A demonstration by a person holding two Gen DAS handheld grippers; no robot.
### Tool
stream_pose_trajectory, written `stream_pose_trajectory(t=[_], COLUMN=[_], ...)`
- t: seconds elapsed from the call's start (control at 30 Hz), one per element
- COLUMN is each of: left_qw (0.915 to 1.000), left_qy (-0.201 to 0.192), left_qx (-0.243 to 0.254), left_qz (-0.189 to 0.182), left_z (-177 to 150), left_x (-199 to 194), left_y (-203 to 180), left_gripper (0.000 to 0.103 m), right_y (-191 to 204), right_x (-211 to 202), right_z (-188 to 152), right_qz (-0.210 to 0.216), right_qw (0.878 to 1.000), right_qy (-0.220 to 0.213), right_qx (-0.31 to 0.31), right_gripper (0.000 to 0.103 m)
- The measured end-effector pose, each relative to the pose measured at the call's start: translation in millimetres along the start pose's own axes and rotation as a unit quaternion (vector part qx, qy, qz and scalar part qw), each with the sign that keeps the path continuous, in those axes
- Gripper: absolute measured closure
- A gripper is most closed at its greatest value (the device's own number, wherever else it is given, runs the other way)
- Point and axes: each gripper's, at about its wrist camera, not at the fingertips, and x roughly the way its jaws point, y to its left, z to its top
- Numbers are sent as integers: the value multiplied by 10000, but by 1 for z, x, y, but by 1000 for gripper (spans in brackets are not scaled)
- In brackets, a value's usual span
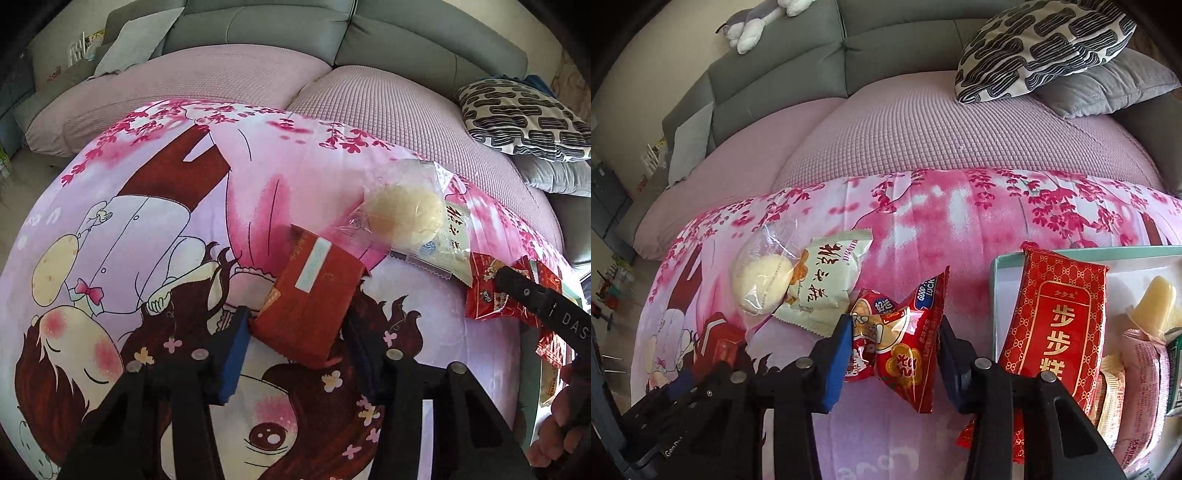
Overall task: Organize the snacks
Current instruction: 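Grasp the red box with the left gripper while the right gripper grasps the red chip bag, then carry the red box and red chip bag over the tray with both grippers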
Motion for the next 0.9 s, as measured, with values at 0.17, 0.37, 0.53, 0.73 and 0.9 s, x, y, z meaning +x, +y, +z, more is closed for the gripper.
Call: stream_pose_trajectory(t=[0.17, 0.37, 0.53, 0.73, 0.9], left_qw=[10000, 9996, 9982, 9929, 9808], left_qy=[-62, -241, -481, -666, -587], left_qx=[56, 102, 223, 687, 1433], left_qz=[-43, -108, -296, -713, -1184], left_z=[-1, -2, -2, -6, -23], left_x=[-6, -26, -50, -73, -81], left_y=[-3, -8, -22, -62, -122], left_gripper=[56, 56, 56, 56, 56], right_y=[2, -3, -16, -59, -112], right_x=[-13, -47, -77, -124, -153], right_z=[-5, -24, -45, -54, -67], right_qz=[34, 157, 133, -292, -1123], right_qw=[9999, 9992, 9985, 9936, 9840], right_qy=[-118, -361, -500, -917, -1005], right_qx=[-38, 58, 190, 590, 948], right_gripper=[58, 58, 58, 58, 58])
